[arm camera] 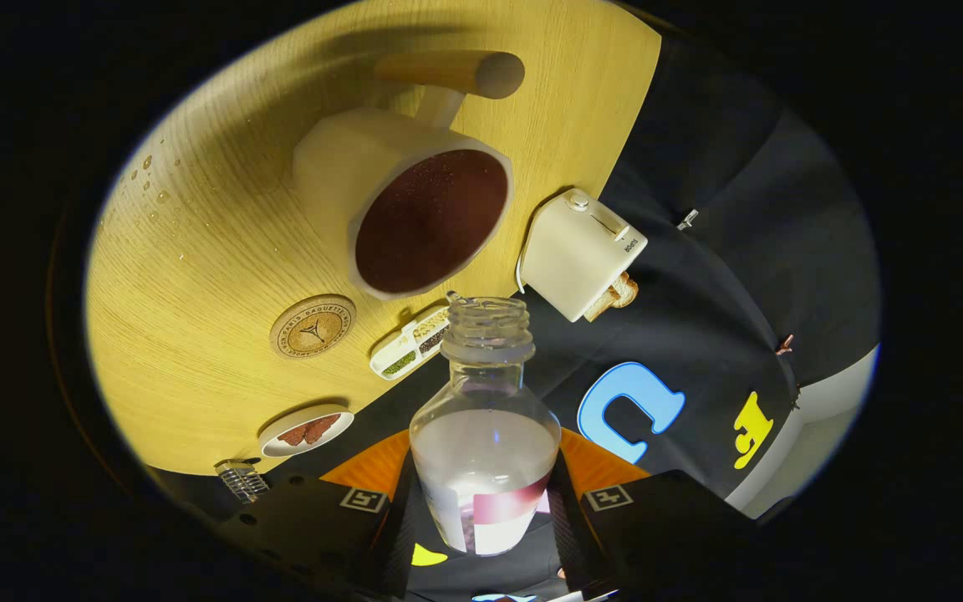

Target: Take the bottle from table, then pour the juice into the cup, finally place the bottle on the coaster

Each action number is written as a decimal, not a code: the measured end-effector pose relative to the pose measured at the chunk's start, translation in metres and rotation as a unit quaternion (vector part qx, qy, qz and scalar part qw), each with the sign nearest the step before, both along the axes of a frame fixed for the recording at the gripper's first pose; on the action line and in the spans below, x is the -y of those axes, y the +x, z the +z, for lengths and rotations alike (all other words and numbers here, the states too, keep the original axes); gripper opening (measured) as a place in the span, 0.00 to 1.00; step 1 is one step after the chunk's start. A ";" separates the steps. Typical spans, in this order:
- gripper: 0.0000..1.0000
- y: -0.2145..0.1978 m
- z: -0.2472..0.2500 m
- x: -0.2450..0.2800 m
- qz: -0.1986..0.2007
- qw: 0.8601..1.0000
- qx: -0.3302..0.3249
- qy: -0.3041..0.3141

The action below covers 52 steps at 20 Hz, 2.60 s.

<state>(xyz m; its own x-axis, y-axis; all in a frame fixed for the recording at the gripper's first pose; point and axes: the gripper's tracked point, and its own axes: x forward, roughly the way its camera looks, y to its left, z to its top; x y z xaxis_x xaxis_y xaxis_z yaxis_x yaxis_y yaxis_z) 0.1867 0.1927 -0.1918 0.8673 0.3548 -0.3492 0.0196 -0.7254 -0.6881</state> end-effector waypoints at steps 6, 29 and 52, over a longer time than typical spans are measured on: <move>0.70 -0.001 0.008 0.002 -0.008 1.000 -0.001 0.017; 0.71 0.062 0.095 0.077 -0.245 0.743 -0.134 0.608; 0.73 0.108 -0.034 0.079 -0.269 0.401 -0.304 0.821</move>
<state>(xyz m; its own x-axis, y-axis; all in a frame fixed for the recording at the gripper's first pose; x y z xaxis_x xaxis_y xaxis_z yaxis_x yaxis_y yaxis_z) 0.2947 0.1137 -0.2258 0.9045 0.3579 -0.2320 -0.3693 0.9293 -0.0060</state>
